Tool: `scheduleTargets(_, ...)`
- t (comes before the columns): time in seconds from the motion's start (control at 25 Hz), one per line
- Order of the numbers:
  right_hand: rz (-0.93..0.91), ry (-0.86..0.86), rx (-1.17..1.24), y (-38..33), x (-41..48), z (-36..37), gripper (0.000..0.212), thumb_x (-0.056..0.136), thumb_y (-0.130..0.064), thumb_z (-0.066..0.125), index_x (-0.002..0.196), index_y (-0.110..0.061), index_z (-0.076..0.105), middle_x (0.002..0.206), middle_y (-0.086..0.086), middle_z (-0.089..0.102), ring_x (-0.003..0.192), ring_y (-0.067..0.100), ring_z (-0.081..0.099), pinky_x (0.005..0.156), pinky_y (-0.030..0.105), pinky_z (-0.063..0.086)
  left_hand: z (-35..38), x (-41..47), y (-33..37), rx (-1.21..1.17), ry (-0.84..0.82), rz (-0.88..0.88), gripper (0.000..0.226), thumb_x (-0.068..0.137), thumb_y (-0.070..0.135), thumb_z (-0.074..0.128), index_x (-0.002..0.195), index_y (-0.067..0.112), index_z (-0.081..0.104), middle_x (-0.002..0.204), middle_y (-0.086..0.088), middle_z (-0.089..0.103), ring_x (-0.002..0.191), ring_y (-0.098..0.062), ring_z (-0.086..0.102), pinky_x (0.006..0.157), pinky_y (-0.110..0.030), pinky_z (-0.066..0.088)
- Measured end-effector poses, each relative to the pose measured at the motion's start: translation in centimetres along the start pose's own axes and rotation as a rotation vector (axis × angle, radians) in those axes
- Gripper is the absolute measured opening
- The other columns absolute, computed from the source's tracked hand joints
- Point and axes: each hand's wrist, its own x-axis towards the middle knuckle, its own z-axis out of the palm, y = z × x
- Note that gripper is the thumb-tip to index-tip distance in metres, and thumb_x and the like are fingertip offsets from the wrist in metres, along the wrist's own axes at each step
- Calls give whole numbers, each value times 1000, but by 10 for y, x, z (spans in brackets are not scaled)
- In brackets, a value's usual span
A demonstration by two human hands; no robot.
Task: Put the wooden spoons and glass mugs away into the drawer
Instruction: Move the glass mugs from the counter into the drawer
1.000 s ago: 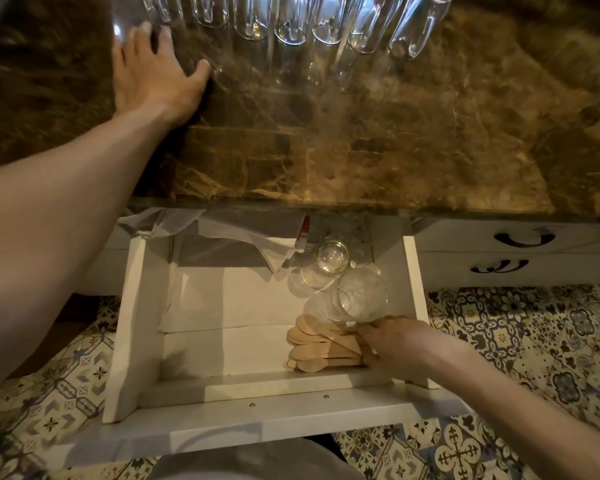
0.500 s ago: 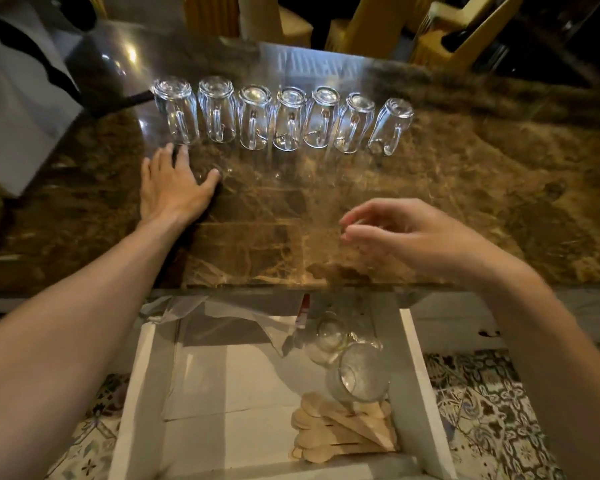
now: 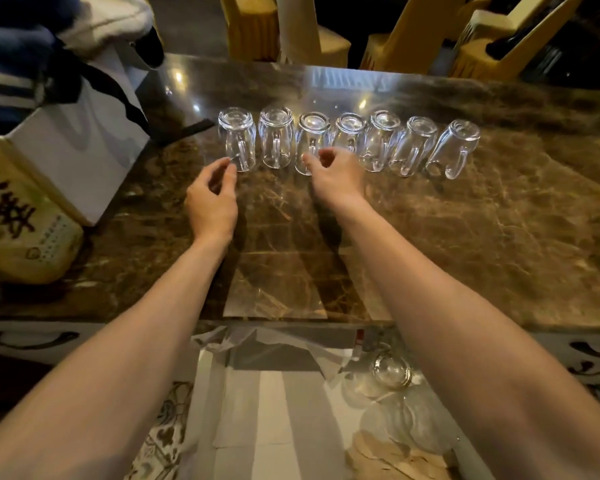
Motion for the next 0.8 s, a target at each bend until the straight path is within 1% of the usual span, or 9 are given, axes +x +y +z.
scheduleTargets(0.08, 25, 43, -47, -3, 10, 6, 25, 93, -32, 58, 82, -12, 67, 85, 3, 67, 79, 16, 58, 77, 29, 46, 1, 5, 4, -7, -75, 17, 30, 92, 31, 58, 119, 18, 64, 107, 11, 62, 93, 5, 53, 72, 6, 36)
scheduleTargets(0.2, 56, 110, -101, -6, 19, 9, 20, 88, -35, 64, 86, -17, 73, 91, 1, 73, 89, 17, 66, 86, 35, 52, 5, 15, 11, -2, -142, 25, 29, 90, 34, 61, 113, 17, 66, 96, 13, 61, 81, 8, 54, 70, 3, 39)
scheduleTargets(0.28, 73, 92, -145, -9, 20, 8, 25, 86, -41, 66, 86, -18, 74, 87, -3, 72, 83, 13, 66, 78, 29, 52, 7, 24, 17, 9, -148, 23, 27, 89, 33, 62, 109, 16, 67, 93, 11, 63, 75, 10, 55, 71, 0, 43)
scheduleTargets(0.36, 87, 46, -161, -11, 20, 10, 26, 85, -43, 66, 85, -17, 72, 83, -4, 70, 75, 9, 63, 66, 23, 47, 9, 33, 20, 24, -163, 0, 25, 88, 33, 64, 107, 16, 68, 92, 9, 65, 80, 5, 59, 78, -12, 51)
scheduleTargets(0.44, 96, 43, -157, -14, 21, 13, 25, 85, -39, 67, 91, -15, 71, 87, -3, 70, 77, 8, 64, 61, 19, 45, 8, 40, 23, 63, -188, 1, 25, 87, 33, 65, 105, 16, 68, 93, 6, 67, 84, -1, 62, 81, -21, 54)
scheduleTargets(0.48, 100, 59, -160, -15, 20, 13, 23, 85, -37, 67, 93, -16, 72, 89, -3, 72, 80, 8, 65, 63, 20, 47, 7, 42, 24, 89, -195, 10, 25, 87, 33, 65, 105, 16, 68, 93, 6, 67, 84, -1, 61, 81, -20, 54)
scheduleTargets(0.6, 97, 83, -126, -15, 15, 12, 20, 85, -35, 68, 89, -16, 74, 91, -1, 74, 85, 12, 69, 81, 31, 56, 2, 43, 24, 141, -207, 29, 24, 87, 31, 65, 105, 15, 67, 93, 7, 64, 83, -1, 59, 80, -16, 52)
scheduleTargets(0.72, 52, 98, -72, -16, 2, 6, 18, 86, -33, 69, 85, -15, 74, 86, 1, 74, 82, 13, 70, 81, 34, 57, -5, 36, 24, 138, -207, 38, 24, 89, 29, 63, 107, 15, 65, 95, 7, 64, 83, 1, 57, 78, -13, 50)
scheduleTargets(0.8, -7, 97, -38, -21, -9, -3, 14, 86, -31, 68, 79, -19, 72, 80, -3, 72, 79, 11, 70, 81, 33, 57, -12, 27, 29, 126, -209, 77, 24, 89, 30, 63, 107, 15, 65, 94, 7, 63, 86, -1, 59, 82, -16, 51)
